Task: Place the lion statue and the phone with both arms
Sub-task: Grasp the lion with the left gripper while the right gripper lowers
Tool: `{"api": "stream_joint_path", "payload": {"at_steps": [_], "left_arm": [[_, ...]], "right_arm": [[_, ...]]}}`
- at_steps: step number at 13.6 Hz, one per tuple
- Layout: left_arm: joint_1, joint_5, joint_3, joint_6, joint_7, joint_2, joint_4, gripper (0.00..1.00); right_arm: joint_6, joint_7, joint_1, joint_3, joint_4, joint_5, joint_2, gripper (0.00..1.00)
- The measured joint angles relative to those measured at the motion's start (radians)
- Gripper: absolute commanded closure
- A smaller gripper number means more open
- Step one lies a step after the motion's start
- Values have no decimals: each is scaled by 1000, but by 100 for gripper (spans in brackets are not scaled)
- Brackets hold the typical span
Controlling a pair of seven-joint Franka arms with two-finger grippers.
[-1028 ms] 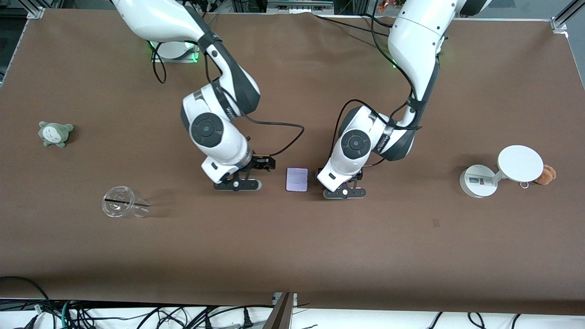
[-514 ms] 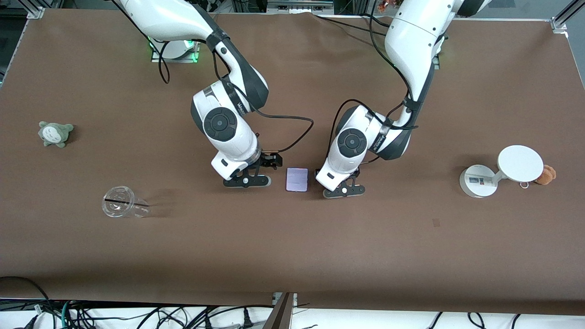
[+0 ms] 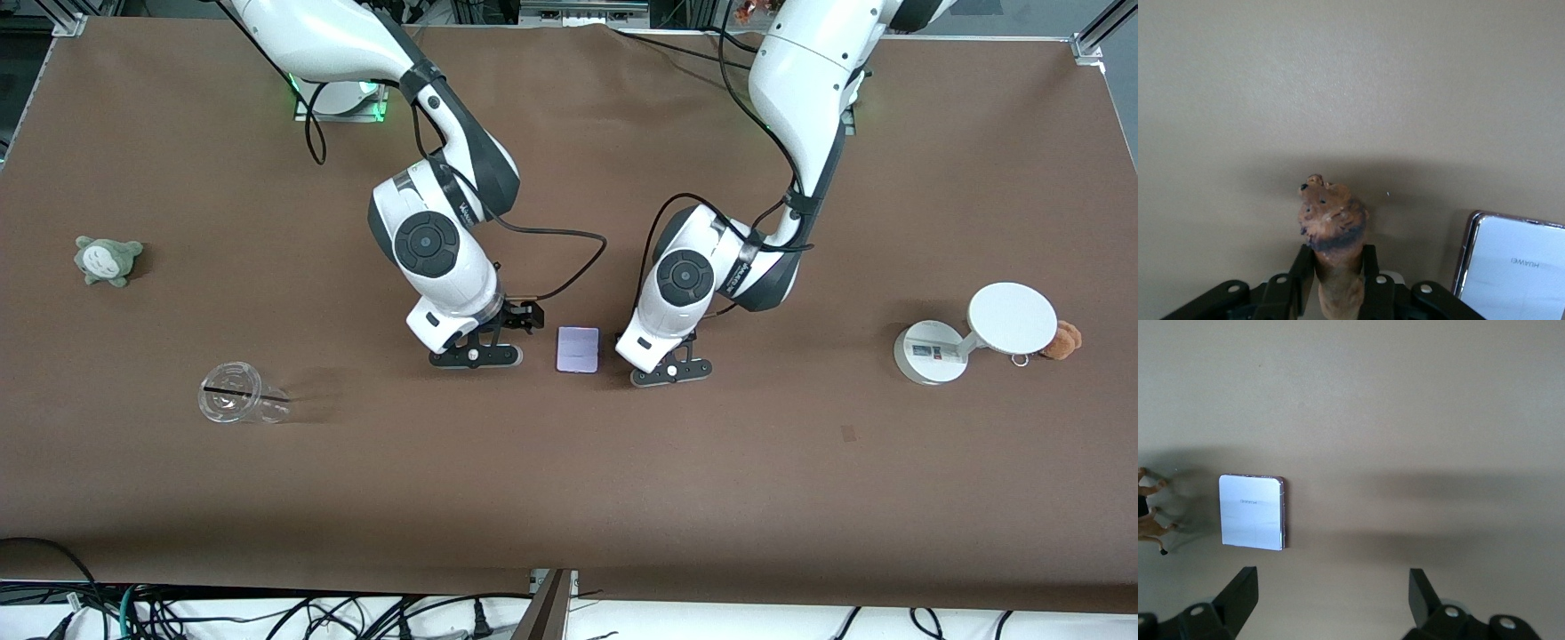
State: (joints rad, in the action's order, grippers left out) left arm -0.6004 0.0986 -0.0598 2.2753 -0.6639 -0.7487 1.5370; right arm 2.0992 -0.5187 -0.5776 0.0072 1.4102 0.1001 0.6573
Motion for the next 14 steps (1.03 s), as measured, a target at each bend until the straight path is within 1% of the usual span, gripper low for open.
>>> {"api": "stream_joint_path", "payload": {"at_steps": [2,4,7,8,10,12,14], "left_arm": [[4,0,-13,-21,0,10,-4,100],[30,0,-23,-73,10,36,-7,100],[117,0,-31,-145,124,85,-8,100],[158,0,-33,-166,178,101,-8,100],[246,-3,-34,-199,275,130,-7,100],[311,-61,-34,-215,341,152,2,100],[350,-108,-34,-217,354,164,26,100]], "right_arm": [[0,-24,-3,1,0,0,3,0],[3,-66,-17,2,0,0,13,0],[69,-163,-53,3,-8,0,51,0],[89,-209,-66,3,-25,0,75,0],[111,-306,-95,3,-101,0,151,0],[132,-371,-119,3,-187,0,233,0],[170,-396,-133,3,-235,-5,293,0]]}}
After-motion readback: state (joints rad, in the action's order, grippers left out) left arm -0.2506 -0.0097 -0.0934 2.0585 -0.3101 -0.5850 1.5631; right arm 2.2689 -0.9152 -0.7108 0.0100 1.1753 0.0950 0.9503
